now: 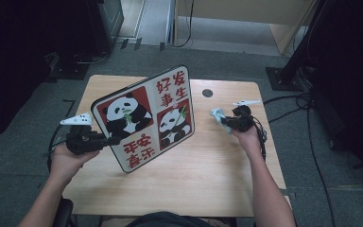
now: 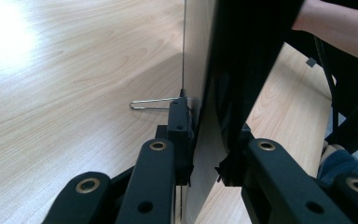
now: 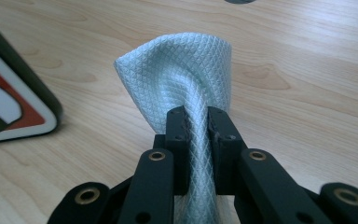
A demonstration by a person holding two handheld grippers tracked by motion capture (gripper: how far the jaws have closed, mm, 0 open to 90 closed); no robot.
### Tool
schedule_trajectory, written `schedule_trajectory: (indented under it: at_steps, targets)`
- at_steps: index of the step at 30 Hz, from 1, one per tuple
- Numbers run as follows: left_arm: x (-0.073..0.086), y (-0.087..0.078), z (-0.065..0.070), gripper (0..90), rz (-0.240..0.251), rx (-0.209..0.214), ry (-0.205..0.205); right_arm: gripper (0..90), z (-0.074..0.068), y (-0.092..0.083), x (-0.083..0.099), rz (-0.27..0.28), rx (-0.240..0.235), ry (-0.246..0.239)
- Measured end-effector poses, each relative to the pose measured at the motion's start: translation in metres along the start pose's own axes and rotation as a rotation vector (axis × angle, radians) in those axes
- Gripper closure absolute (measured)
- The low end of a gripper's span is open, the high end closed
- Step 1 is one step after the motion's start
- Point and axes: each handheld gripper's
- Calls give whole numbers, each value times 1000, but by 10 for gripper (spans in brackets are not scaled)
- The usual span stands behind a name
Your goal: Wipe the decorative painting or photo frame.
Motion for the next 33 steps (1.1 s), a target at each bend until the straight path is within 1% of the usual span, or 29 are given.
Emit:
schedule_trajectory:
  at_steps: [5,6,8,9,10,14,18,19,20,21,23,29,33]
  targets:
    - [1,0,3,789,0,-11,2,807,-11,-9,-9,22,-41,-10]
    - [1,0,4,789,-1,-10,2,808,-13,-11,-10,23,-45,-8]
    - [2,1,6,790,-6,-10,5,808,-15,-15,-12,34,-46,-18]
    - [2,1,7,790,-7,-8,6,807,-16,-18,-14,36,-57,-18]
    - [3,1,8,790,-4,-11,5,807,-17,-19,-15,39,-58,-20]
    - [3,1,9,790,-2,-10,3,807,-23,-24,-22,56,-68,-42]
    - [4,1,10,790,-1,-11,4,808,-27,-30,-30,80,-93,-51]
    - [4,1,10,790,-1,-10,3,808,-29,-32,-32,88,-106,-52]
    - [4,1,10,790,-2,-10,4,807,-31,-34,-35,85,-111,-53]
    - [4,1,10,790,-1,-10,2,807,-33,-35,-37,80,-117,-67]
    - [4,1,9,790,-2,-7,0,807,-38,-39,-41,92,-124,-85]
    - [4,1,10,790,-3,-9,2,808,-42,-43,-52,107,-157,-98]
    - [5,1,11,790,-2,-8,1,808,-46,-46,-62,119,-171,-120]
Point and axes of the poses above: each handheld gripper's, and its own axes: y roughly forward along the jaws, x roughly out of its underside, z roughly to its right, and after that the axes turned 11 degrees about -y, right-handed
